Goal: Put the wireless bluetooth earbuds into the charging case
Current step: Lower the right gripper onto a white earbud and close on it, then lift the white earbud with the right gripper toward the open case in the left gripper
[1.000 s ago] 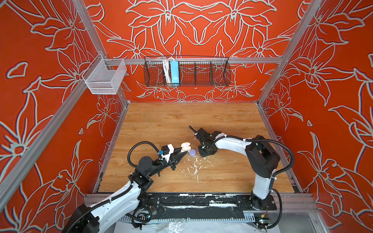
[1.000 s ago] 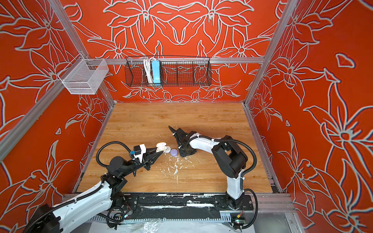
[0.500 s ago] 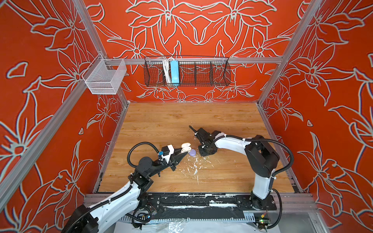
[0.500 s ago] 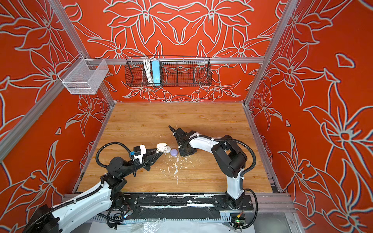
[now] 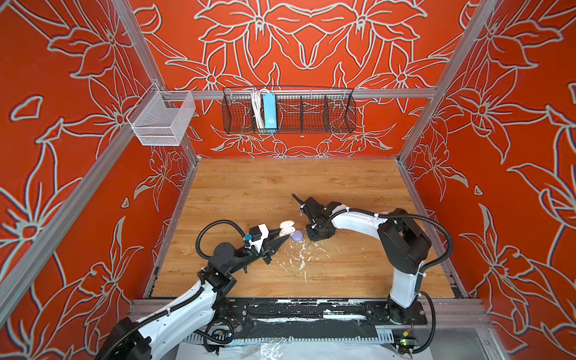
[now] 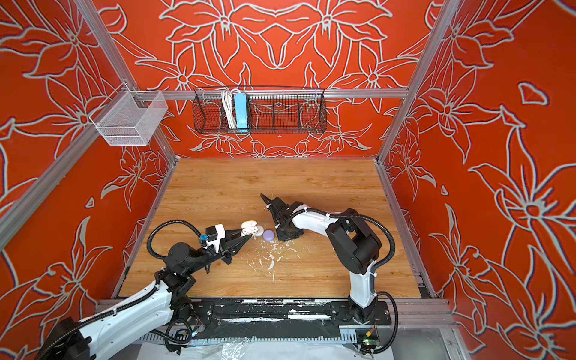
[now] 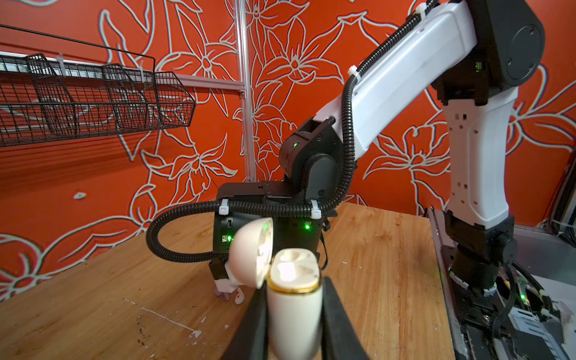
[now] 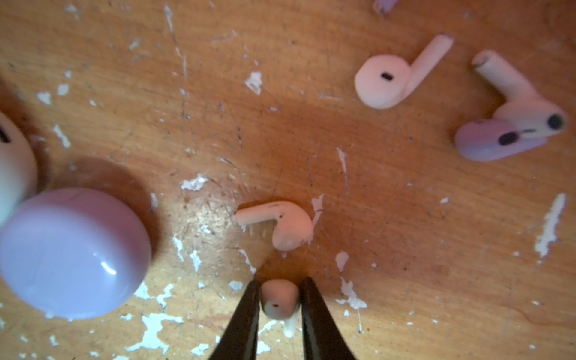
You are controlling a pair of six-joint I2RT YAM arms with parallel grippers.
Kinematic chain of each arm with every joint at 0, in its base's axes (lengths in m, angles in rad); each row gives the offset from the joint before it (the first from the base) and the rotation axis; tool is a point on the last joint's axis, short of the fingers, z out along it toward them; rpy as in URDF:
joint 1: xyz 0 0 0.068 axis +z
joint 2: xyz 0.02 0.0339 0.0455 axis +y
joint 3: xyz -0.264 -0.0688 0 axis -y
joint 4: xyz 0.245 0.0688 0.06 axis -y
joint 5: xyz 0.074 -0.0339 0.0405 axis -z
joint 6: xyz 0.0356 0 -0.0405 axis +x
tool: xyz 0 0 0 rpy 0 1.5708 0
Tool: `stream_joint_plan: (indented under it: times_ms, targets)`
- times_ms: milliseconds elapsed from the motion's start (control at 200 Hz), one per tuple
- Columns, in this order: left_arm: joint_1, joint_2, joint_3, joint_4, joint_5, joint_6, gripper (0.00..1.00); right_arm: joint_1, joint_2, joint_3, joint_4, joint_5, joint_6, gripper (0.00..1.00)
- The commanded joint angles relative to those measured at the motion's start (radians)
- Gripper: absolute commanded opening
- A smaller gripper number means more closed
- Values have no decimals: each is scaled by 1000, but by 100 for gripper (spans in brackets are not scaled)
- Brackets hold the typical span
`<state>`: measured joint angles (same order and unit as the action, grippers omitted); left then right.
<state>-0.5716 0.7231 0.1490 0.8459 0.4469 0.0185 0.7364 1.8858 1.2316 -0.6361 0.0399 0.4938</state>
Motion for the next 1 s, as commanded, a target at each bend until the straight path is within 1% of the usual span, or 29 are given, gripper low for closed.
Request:
stream_joint_plan:
  times_ms: [0,365,485,641,766,901,996]
  targets:
    - [-8,-15,12,7,3,16,0,-8,48,-6,-5,19,17,26]
    - [-10,-16,14,9,9,15,0,-8,58,-4,1,6,8,29]
    - [-11,-19,13,5,4,18,0,-9,64,-3,4,-3,9,21]
    - [-11,-20,14,4,6,17,0,-8,44,-12,5,12,12,20]
    - [-12,-30,3,13,-12,15,0,-1,-32,-37,12,11,25,18]
    - [-11,-30,-18,42,-57,-1,0,11,-164,-57,0,80,39,18]
    - [-11,-27,-29,56,-97,-10,0,41,-265,-63,-14,147,48,17]
